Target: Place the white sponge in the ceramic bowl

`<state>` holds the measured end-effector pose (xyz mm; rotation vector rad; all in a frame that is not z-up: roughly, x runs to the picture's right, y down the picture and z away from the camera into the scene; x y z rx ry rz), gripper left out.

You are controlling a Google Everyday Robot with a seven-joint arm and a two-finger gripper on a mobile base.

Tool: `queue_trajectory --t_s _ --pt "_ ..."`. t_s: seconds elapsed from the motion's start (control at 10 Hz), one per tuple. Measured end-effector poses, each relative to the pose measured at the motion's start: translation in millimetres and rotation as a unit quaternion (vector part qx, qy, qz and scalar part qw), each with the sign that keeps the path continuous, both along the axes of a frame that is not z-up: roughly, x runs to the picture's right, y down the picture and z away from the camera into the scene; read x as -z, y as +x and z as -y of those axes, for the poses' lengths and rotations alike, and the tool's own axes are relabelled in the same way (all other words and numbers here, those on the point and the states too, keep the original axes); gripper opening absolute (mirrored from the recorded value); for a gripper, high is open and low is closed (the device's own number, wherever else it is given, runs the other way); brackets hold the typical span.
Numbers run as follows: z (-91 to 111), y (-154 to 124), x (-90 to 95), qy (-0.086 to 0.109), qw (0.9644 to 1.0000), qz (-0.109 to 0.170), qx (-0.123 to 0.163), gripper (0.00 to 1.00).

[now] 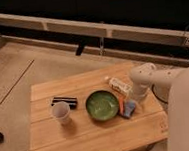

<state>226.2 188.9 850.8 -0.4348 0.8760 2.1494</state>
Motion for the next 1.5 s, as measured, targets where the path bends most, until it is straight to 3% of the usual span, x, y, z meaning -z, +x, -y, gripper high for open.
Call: queue_trajectory --t_s 0.3,0.9,1.5 --pt "-13.8 -0.1 -2.2 -0.013 0.9999 0.000 0.000 0.62" --pt "-12.6 -3.3 -5.3 -0.007 1.0000 0.000 0.000 0.04" --pt "-3.1 11.4 9.2 0.003 0.9999 -0.010 -0.013 0.00"
